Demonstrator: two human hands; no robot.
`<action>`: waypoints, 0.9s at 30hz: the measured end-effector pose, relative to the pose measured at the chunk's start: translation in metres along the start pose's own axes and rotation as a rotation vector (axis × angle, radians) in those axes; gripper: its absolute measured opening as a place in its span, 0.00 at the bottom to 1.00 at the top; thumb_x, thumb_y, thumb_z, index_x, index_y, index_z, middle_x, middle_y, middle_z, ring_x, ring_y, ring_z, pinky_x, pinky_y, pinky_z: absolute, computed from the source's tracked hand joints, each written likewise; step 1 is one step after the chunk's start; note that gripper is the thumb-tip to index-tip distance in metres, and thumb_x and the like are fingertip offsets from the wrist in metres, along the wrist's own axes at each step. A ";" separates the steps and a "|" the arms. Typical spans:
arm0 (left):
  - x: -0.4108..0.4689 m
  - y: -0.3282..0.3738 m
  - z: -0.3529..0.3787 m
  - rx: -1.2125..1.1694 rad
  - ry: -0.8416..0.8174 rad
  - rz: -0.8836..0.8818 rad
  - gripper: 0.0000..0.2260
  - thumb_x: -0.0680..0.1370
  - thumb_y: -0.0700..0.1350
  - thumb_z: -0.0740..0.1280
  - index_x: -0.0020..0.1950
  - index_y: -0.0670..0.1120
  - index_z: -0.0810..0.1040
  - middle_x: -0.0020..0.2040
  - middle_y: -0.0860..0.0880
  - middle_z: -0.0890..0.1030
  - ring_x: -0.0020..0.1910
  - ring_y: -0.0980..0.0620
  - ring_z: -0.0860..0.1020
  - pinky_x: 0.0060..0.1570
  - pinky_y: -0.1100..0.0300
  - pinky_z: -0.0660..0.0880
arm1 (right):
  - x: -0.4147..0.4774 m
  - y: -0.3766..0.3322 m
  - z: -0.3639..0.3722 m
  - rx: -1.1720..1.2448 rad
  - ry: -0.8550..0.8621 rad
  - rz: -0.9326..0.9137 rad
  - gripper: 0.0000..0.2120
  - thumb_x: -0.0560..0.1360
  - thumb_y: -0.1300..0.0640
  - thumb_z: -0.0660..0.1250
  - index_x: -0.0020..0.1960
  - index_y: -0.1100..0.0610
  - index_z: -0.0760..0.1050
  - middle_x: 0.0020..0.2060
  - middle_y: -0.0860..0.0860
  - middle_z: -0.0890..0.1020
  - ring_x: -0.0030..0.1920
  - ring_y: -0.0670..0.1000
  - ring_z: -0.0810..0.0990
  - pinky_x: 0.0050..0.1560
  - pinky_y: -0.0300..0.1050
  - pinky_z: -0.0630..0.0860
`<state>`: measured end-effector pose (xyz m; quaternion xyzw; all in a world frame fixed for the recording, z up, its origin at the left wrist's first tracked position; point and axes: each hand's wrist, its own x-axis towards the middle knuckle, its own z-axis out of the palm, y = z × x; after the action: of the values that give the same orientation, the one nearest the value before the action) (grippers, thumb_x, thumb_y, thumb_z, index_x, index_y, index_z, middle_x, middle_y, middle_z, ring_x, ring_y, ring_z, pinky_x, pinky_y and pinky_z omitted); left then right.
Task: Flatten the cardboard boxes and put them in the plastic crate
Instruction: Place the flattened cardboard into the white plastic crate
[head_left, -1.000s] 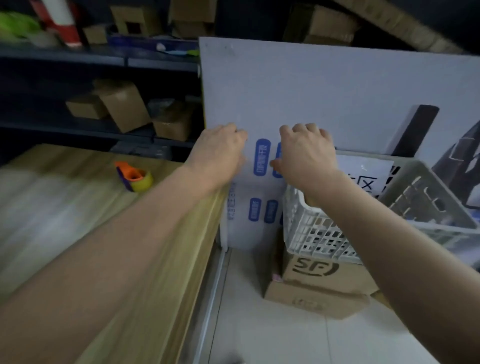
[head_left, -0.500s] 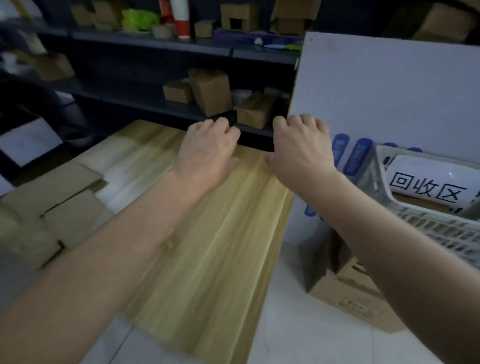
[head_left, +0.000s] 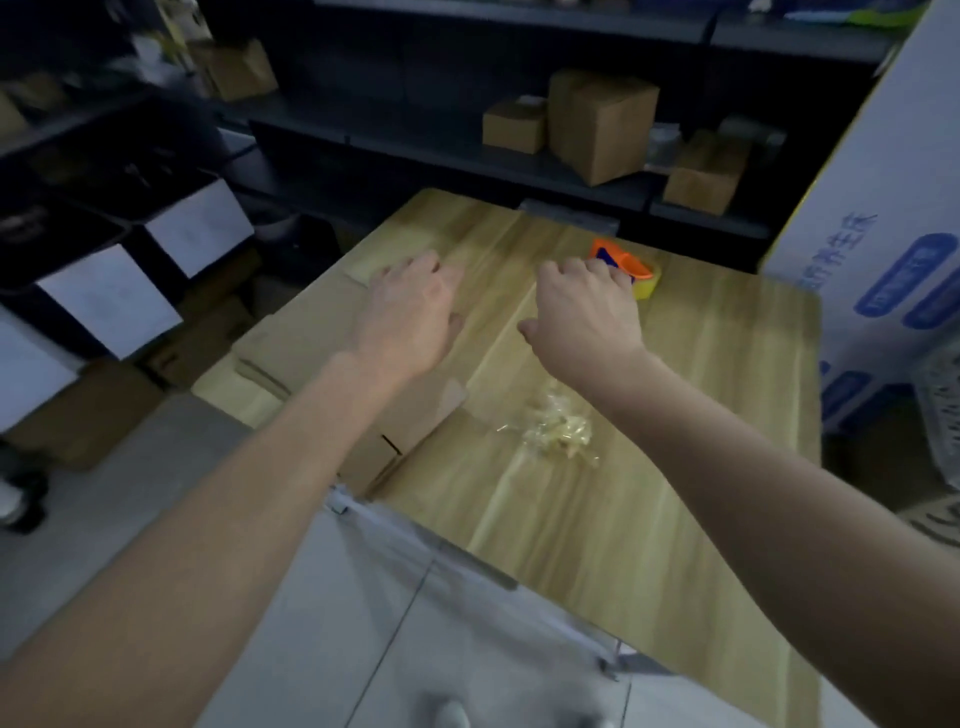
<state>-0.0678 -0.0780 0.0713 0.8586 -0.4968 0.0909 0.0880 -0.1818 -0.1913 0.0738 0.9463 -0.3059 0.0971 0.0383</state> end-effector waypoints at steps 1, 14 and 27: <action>0.000 -0.013 0.001 -0.009 0.002 -0.010 0.17 0.77 0.48 0.65 0.64 0.43 0.73 0.57 0.44 0.74 0.57 0.44 0.73 0.56 0.48 0.71 | 0.005 -0.011 0.005 -0.001 -0.012 -0.004 0.17 0.76 0.51 0.65 0.60 0.59 0.71 0.56 0.58 0.77 0.59 0.61 0.73 0.61 0.54 0.66; 0.018 -0.159 0.040 -0.037 -0.107 -0.196 0.15 0.77 0.46 0.65 0.62 0.43 0.73 0.53 0.44 0.72 0.51 0.43 0.73 0.48 0.50 0.70 | 0.080 -0.109 0.067 0.007 -0.094 -0.111 0.14 0.77 0.54 0.64 0.60 0.59 0.71 0.55 0.58 0.77 0.58 0.59 0.74 0.58 0.53 0.68; 0.062 -0.375 0.150 -0.369 -0.394 -0.326 0.26 0.73 0.48 0.71 0.67 0.41 0.70 0.60 0.41 0.73 0.56 0.44 0.74 0.46 0.60 0.65 | 0.152 -0.253 0.146 0.136 -0.332 0.189 0.21 0.77 0.49 0.64 0.65 0.60 0.68 0.56 0.58 0.75 0.57 0.61 0.73 0.55 0.54 0.70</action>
<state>0.2983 0.0177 -0.0815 0.8976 -0.3682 -0.1840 0.1579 0.1108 -0.0924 -0.0411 0.9169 -0.3880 -0.0364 -0.0860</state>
